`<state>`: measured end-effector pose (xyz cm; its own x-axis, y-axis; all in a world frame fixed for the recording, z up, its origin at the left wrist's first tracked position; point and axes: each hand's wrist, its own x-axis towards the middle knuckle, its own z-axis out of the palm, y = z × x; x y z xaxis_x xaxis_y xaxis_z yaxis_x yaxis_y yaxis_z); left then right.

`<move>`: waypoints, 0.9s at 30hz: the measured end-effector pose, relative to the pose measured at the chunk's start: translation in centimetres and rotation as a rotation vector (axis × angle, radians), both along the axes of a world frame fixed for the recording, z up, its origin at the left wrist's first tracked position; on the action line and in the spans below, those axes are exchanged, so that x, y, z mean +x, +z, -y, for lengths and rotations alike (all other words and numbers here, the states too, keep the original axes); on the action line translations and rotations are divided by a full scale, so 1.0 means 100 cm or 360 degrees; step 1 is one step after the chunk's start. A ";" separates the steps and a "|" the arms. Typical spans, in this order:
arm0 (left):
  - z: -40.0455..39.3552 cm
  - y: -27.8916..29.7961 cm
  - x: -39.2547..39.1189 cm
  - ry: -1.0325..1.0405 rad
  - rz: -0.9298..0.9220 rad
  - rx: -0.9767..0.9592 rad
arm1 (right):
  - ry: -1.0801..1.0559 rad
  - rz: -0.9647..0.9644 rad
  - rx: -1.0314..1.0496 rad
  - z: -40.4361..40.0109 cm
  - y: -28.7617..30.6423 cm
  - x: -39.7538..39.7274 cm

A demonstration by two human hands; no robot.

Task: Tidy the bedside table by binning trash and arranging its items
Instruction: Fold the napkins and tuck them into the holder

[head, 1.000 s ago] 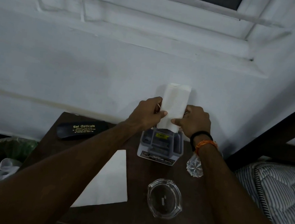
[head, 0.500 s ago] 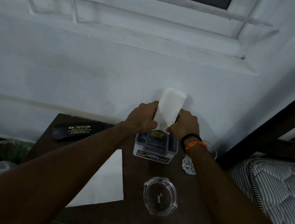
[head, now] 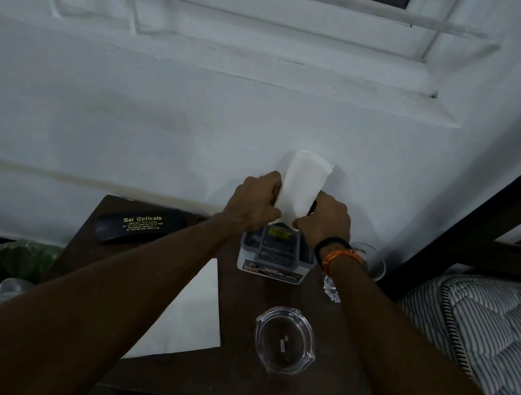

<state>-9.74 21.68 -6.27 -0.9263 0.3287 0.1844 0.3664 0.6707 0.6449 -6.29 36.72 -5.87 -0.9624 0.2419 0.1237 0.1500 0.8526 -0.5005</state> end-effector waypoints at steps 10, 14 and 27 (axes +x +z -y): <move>-0.005 -0.003 -0.002 0.0011 0.0108 0.0139 | -0.0030 0.0027 -0.0070 -0.001 0.000 -0.003; -0.007 -0.002 -0.004 -0.0045 0.0081 0.0086 | -0.0041 0.0020 -0.0118 -0.001 -0.003 -0.002; -0.007 -0.003 -0.006 0.0035 0.0089 -0.0166 | 0.0008 0.0055 -0.0153 0.000 -0.006 -0.002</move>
<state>-10.36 22.39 -6.61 -0.9413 0.3229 0.0983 0.3164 0.7425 0.5904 -6.48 36.73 -6.43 -0.9670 0.2459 0.0670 0.1641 0.8018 -0.5747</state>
